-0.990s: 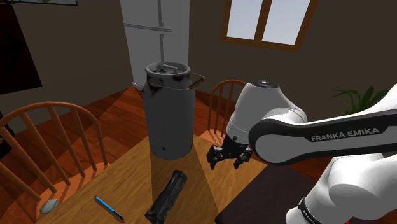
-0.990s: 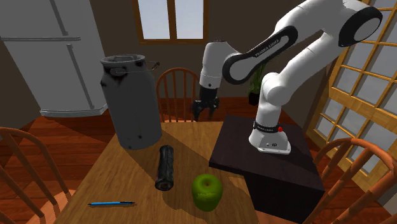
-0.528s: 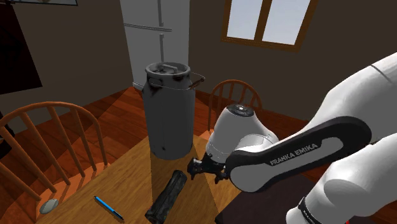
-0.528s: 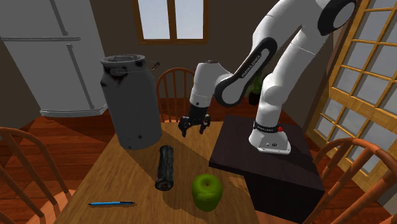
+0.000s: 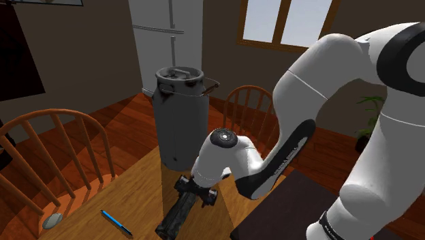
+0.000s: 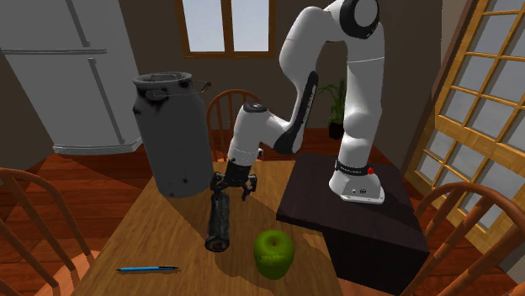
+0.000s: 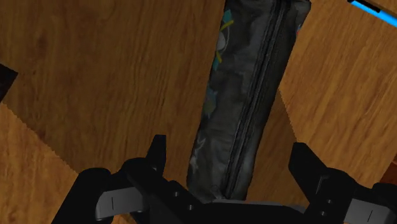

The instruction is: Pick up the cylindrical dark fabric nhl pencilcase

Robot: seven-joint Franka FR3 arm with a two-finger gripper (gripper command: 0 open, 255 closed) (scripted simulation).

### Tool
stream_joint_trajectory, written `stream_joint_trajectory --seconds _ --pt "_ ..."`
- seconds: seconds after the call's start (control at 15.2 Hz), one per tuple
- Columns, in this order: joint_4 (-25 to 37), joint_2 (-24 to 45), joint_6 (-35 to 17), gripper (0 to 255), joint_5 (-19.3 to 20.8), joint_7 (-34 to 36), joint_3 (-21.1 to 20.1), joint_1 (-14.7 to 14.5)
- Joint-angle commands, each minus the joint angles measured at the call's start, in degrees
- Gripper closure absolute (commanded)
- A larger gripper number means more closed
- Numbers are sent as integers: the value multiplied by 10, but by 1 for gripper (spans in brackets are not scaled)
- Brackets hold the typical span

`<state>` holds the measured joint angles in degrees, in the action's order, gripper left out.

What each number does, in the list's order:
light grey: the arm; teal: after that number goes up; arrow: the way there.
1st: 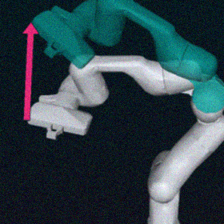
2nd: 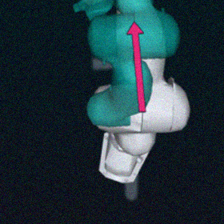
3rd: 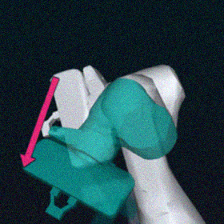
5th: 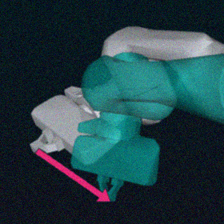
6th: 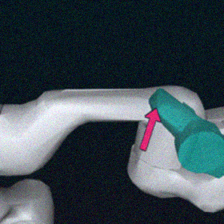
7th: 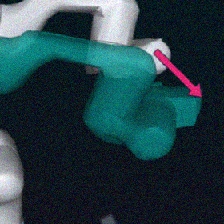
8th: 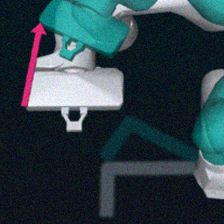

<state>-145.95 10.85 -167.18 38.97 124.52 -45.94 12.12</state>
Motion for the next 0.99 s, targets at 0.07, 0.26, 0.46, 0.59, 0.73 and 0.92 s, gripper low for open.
stream_joint_trajectory --seconds 0.07,0.26,0.46,0.59,0.73,0.92 --pt "72 74 0 0 174 190 138 -130" --pt "105 107 0 0 223 250 177 -168" --pt "118 131 -9 0 270 292 208 -193" --pt "128 147 -15 0 301 320 227 -209" --pt "136 159 -19 0 324 342 241 -221" --pt "136 160 -19 255 325 342 241 -222"
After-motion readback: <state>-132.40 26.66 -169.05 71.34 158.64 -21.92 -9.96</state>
